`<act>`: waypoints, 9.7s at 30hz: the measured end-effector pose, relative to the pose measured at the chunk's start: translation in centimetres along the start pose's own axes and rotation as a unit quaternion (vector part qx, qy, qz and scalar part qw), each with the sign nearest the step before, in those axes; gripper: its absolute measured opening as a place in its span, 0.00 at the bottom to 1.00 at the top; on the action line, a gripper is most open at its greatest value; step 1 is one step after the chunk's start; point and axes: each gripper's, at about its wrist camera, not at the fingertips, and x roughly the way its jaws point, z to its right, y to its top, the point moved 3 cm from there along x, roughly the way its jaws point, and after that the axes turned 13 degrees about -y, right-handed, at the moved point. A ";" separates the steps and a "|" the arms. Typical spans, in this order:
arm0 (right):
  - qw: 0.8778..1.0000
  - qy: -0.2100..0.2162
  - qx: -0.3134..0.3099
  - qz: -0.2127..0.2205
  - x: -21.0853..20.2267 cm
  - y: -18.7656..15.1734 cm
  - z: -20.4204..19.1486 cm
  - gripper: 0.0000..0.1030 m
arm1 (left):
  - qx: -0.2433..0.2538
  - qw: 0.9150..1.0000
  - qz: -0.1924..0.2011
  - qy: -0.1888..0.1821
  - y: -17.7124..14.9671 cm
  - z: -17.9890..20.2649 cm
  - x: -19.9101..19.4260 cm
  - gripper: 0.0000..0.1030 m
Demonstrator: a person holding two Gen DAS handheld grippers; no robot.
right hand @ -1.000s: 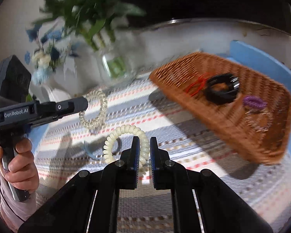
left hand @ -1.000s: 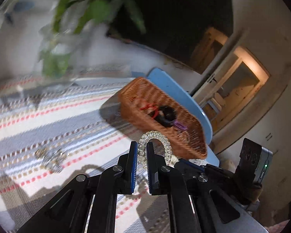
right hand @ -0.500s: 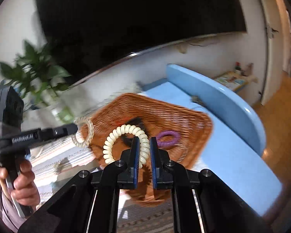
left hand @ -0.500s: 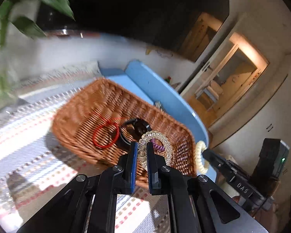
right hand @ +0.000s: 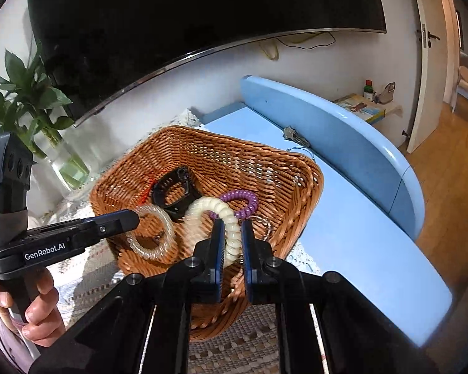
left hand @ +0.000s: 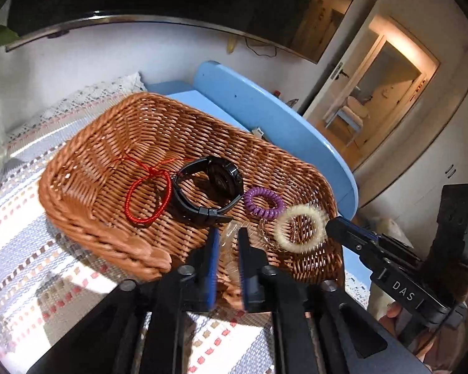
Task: Organize jewelry
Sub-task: 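Release the cream coil into the basket with the right gripper and withdraw both grippers, then move both grippers down to the small silver jewelry on the tablecloth, then grasp silver jewelry pieces with the left gripper while the right grasps another silver piece, then lift the silver pieces and carry them toward the basket with both grippers, then open both grippers over the basket to drop the silver pieces, then move both grippers back to the silver ring and blue hair clip, then grasp the small silver ring with the left gripper while the right grasps the blue hair clip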
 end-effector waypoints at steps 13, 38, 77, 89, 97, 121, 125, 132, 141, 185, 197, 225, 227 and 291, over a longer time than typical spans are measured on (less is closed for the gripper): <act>0.998 0.068 -0.015 0.000 -4.1 -0.9 -2.5 0.26 | 0.032 0.995 0.077 0.054 -4.5 0.7 -11.9 0.44; 0.958 0.162 -0.235 -0.038 -4.8 -9.2 -24.4 0.39 | -0.113 0.979 0.115 0.124 -11.8 -15.6 -21.3 0.34; 0.936 0.207 -0.247 -0.141 7.9 -8.3 -33.1 0.19 | -0.133 0.985 0.074 0.077 -13.2 -18.7 -17.7 0.24; 0.937 0.175 -0.282 -0.108 7.8 -8.9 -33.8 0.12 | -0.122 0.982 0.072 0.125 -12.6 -18.8 -15.4 0.17; 0.948 0.179 -0.239 -0.113 8.2 -7.1 -31.5 0.09 | -0.110 0.986 0.030 0.125 -13.4 -18.8 -16.2 0.04; 0.940 0.188 -0.245 -0.146 9.5 -7.9 -37.6 0.28 | -0.162 0.976 0.049 0.136 -14.1 -21.2 -19.1 0.07; 0.939 0.197 -0.240 -0.146 9.3 -8.1 -36.9 0.28 | -0.158 0.976 0.049 0.139 -13.9 -21.1 -18.7 0.10; 0.937 0.169 -0.283 -0.113 8.4 -9.0 -37.8 0.29 | -0.146 0.975 0.053 0.156 -13.5 -20.9 -18.0 0.13; 0.937 0.128 -0.317 -0.071 7.8 -9.8 -38.3 0.16 | -0.098 0.969 0.049 0.222 -13.0 -19.9 -17.0 0.08; 0.945 0.297 -0.098 -0.091 -2.9 -2.1 -20.0 0.16 | -0.062 0.986 0.152 -0.005 -10.5 -13.4 -21.7 0.08; 0.983 0.172 -0.061 -0.019 -5.9 2.3 -6.1 0.16 | 0.046 0.992 0.116 -0.036 -3.1 -0.3 -17.0 0.08; 0.990 0.070 -0.076 -0.099 0.3 -1.4 -1.1 0.16 | 0.030 0.998 0.020 -0.056 0.4 4.3 0.4 0.08; 0.990 0.071 -0.075 -0.100 0.4 -1.4 -1.2 0.16 | 0.031 0.998 0.013 -0.046 0.1 4.2 0.9 0.08; 0.865 0.272 -0.417 -0.068 0.2 -13.9 -32.6 0.36 | -0.032 0.987 0.013 0.159 -11.4 -20.1 -17.1 0.51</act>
